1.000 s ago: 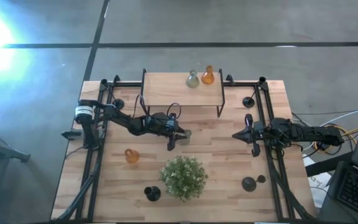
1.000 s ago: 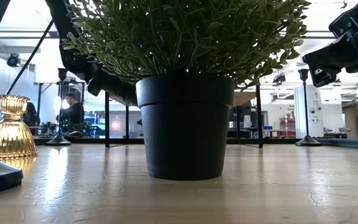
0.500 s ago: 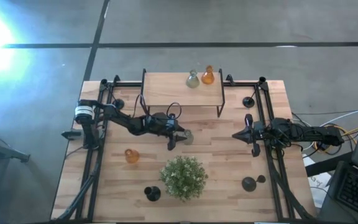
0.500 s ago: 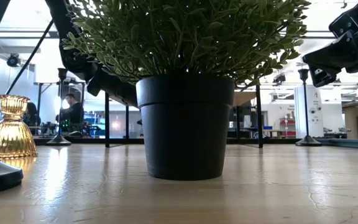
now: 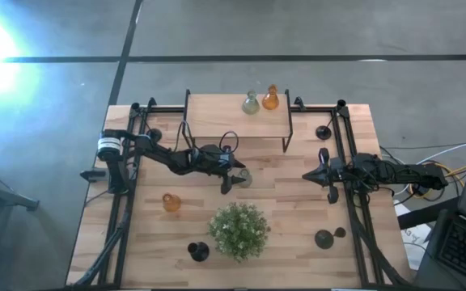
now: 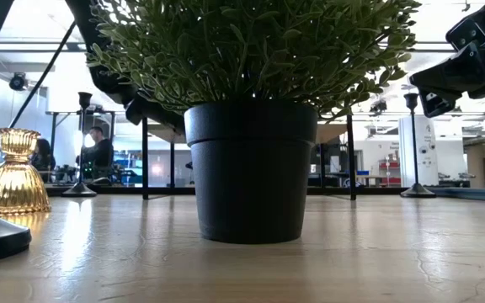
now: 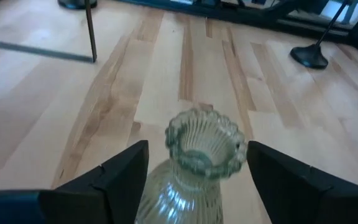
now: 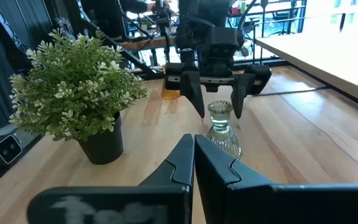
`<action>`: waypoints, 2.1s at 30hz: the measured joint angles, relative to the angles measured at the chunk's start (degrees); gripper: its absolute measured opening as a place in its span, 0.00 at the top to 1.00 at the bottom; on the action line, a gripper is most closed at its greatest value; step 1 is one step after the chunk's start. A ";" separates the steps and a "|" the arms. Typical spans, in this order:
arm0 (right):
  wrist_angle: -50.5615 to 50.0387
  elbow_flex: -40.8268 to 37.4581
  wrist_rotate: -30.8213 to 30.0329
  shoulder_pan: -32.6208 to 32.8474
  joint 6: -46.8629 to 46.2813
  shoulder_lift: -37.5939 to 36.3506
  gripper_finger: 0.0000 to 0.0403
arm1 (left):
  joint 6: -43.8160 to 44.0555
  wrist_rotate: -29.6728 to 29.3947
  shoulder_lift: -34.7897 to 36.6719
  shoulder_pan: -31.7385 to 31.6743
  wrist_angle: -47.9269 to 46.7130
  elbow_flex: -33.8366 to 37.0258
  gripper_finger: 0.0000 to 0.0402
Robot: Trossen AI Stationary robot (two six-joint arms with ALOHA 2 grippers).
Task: Pick & Place candle stick holders
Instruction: Put the green glass candle holder on the shelf aligned with the other glass candle holder
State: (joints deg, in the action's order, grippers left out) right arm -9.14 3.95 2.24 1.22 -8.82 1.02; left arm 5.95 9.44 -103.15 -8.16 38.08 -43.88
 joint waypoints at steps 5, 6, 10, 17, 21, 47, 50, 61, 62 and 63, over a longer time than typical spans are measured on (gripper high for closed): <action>0.01 0.02 -0.02 -0.01 -0.02 0.42 0.98 | -0.61 -0.03 0.00 0.00 -2.27 0.07 0.32; 0.00 0.02 0.00 0.01 -0.02 0.52 0.98 | -1.19 -0.06 0.00 0.00 -2.14 0.04 0.32; 0.02 0.02 -0.02 0.00 -0.02 0.62 0.98 | -1.40 -0.03 -0.89 -0.14 -1.56 -0.34 0.32; -0.03 0.02 -0.88 0.01 -0.95 0.59 0.98 | 0.56 0.95 -4.79 -0.02 -0.59 -3.26 0.32; -0.03 0.02 -0.86 0.00 -2.63 0.61 0.98 | 0.79 0.23 -4.87 -0.07 -0.57 -4.00 0.34; -0.03 0.02 -0.78 0.01 -3.01 0.62 0.98 | 3.17 -0.17 4.81 -0.03 -5.79 -4.06 0.68; -0.01 0.02 -0.77 -0.01 -3.02 0.63 0.98 | 2.00 -0.59 9.81 -0.25 -12.22 -5.73 0.68; 0.02 0.02 -0.83 0.00 -3.01 0.61 0.98 | -5.71 -8.16 22.96 -7.48 -40.15 -17.70 0.68; 0.03 0.02 -0.81 0.01 -3.02 0.61 0.98 | -6.00 -8.25 23.16 -9.25 -40.69 -18.18 0.68; 0.01 0.02 -0.86 0.00 -3.02 0.59 0.98 | -6.09 -8.29 23.33 -11.13 -40.69 -18.44 0.68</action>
State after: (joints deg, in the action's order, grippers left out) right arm -9.13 3.97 1.39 1.22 -11.84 1.61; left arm -0.14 1.15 -79.82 -19.29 -2.61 -62.32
